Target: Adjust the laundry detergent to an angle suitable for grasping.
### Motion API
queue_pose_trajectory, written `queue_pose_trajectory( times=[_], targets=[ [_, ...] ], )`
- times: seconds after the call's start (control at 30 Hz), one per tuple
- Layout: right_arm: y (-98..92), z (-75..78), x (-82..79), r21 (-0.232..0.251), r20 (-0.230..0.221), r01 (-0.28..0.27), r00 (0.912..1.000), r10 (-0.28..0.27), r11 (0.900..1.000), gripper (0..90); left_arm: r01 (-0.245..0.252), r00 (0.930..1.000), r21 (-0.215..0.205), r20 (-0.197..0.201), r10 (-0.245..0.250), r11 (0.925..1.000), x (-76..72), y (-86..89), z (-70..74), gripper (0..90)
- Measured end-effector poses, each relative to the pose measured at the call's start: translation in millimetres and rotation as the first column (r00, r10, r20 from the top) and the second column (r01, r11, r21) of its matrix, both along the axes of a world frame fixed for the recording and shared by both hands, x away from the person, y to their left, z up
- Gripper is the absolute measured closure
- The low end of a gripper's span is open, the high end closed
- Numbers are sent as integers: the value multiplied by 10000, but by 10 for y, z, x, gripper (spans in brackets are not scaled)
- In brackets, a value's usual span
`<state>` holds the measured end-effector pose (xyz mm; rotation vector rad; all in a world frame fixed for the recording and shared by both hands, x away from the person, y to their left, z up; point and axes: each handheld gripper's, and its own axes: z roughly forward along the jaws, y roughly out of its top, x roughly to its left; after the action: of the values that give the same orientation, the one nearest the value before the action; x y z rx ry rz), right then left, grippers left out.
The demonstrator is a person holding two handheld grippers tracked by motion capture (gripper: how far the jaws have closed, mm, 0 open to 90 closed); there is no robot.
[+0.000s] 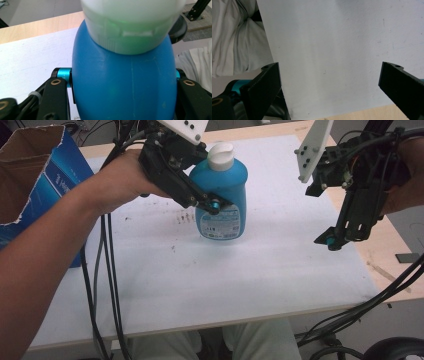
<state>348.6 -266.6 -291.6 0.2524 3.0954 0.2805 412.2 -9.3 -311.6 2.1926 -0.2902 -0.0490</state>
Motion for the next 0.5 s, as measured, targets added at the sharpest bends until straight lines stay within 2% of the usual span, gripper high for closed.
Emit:
queue_pose_trajectory(
  times=[0.4,0.5],
  targets=[
    [34,-24,35,-61,-82,-8,10000,8,10000,37,707,9975,335,-16,-706,9969,37,46,-94,427],
    [46,-34,40,-88,-110,-12,9999,11,10000,37,828,9965,461,-127,-823,9955,45,43,-121,427]
  ],
)
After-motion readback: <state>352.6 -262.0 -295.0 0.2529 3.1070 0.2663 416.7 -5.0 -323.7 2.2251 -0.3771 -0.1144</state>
